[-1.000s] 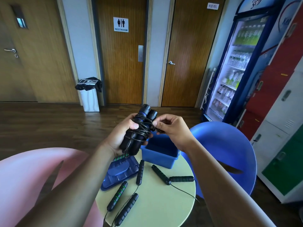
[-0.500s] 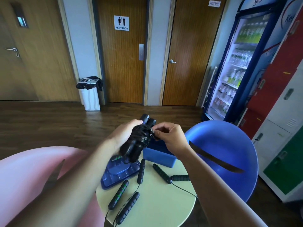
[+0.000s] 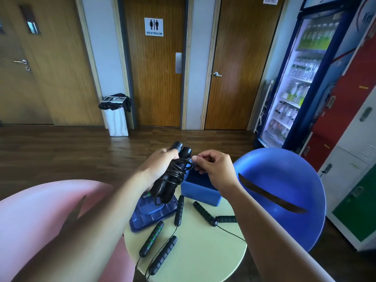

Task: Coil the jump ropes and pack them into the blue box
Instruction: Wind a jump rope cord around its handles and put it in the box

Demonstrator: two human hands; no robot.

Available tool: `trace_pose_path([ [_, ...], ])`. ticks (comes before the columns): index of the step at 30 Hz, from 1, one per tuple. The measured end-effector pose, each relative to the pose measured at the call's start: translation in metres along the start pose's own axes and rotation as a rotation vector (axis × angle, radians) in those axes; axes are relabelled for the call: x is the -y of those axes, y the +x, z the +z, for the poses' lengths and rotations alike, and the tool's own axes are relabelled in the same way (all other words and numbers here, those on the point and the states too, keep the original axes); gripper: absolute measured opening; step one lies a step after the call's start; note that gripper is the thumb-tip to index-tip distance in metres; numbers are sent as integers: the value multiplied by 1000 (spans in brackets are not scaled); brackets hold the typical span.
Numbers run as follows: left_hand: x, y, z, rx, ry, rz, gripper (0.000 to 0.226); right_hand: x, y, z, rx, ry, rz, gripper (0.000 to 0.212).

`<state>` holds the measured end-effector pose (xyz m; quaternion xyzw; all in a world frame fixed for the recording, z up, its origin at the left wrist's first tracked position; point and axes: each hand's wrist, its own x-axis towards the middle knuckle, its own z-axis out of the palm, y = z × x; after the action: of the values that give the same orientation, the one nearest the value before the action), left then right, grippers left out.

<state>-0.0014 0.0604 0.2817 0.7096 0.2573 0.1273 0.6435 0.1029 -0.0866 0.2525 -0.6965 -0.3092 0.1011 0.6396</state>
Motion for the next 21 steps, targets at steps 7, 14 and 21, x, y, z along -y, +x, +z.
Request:
trace_pose_path([
  [7, 1, 0, 16, -43, 141, 70, 32, 8, 17, -5, 110, -39, -27, 11],
  [14, 8, -2, 16, 20, 49, 78, 27, 7, 26, -5, 136, -44, 2, 12],
  [21, 14, -3, 14, 147, -113, 102, 17, 12, 32, -3, 194, 129, 177, 20],
])
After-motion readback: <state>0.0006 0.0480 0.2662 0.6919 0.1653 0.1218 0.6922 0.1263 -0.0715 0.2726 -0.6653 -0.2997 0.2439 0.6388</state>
